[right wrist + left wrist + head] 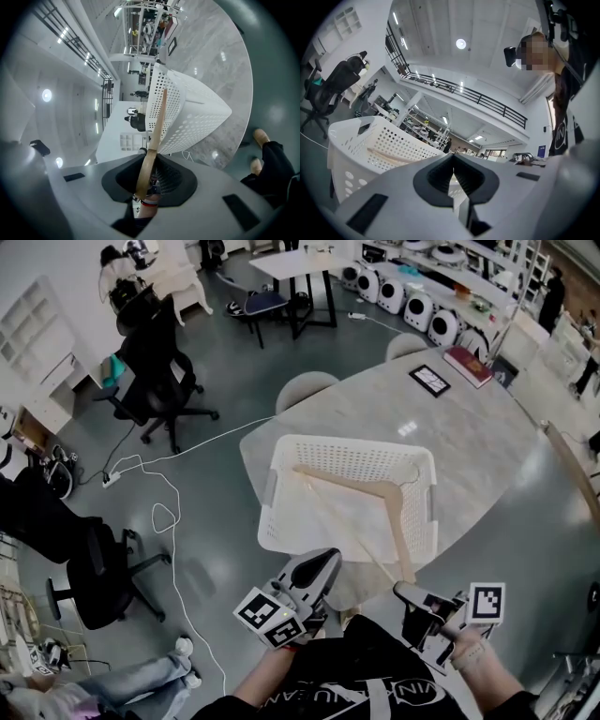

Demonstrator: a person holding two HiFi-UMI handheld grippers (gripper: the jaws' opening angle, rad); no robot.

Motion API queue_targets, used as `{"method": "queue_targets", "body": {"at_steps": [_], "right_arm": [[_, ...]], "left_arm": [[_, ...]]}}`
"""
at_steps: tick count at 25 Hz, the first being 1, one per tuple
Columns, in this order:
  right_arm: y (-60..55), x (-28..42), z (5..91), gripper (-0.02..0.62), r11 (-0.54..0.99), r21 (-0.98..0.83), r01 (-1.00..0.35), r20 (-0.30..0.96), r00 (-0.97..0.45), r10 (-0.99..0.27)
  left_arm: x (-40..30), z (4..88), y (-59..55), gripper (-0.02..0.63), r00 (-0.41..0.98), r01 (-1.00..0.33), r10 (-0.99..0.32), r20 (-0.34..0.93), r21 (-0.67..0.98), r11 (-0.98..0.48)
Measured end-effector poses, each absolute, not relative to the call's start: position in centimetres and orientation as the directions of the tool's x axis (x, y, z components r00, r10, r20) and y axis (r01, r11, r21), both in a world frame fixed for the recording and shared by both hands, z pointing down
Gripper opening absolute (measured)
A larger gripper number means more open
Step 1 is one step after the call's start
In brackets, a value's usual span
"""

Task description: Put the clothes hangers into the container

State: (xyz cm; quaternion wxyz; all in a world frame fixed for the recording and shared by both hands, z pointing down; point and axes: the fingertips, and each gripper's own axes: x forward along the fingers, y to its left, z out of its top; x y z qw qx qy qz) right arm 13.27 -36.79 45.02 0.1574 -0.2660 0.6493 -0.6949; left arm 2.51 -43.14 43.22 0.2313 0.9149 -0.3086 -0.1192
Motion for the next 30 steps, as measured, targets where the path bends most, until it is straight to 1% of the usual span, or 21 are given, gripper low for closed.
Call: {"method": "queue_targets", "body": {"at_steps": [12,24,30], "right_arm": [[-38.3,13.4,45.7,0.072,-0.183,-0.977,-0.110,0.195,-0.809,-0.555],[-39.3,13.7,46.0,0.084,-0.210,-0.975,-0.079,0.187,-0.803,-0.566],[-39.9,13.7,46.5,0.091,-0.197,-0.978,-0.070,0.171,-0.807,-0.565]], "left_arm": [[2.1,42.8,-43.1,0.009,0.781,-0.498,-0.618,-0.089,0.509,-0.702],[2.2,42.7,-42.8,0.009,0.777,-0.498,-0.622,-0.092,0.514,-0.698],[1.7,42.8,-43.0,0.009,0.767,-0.510,-0.635,-0.091,0.512,-0.691]]}}
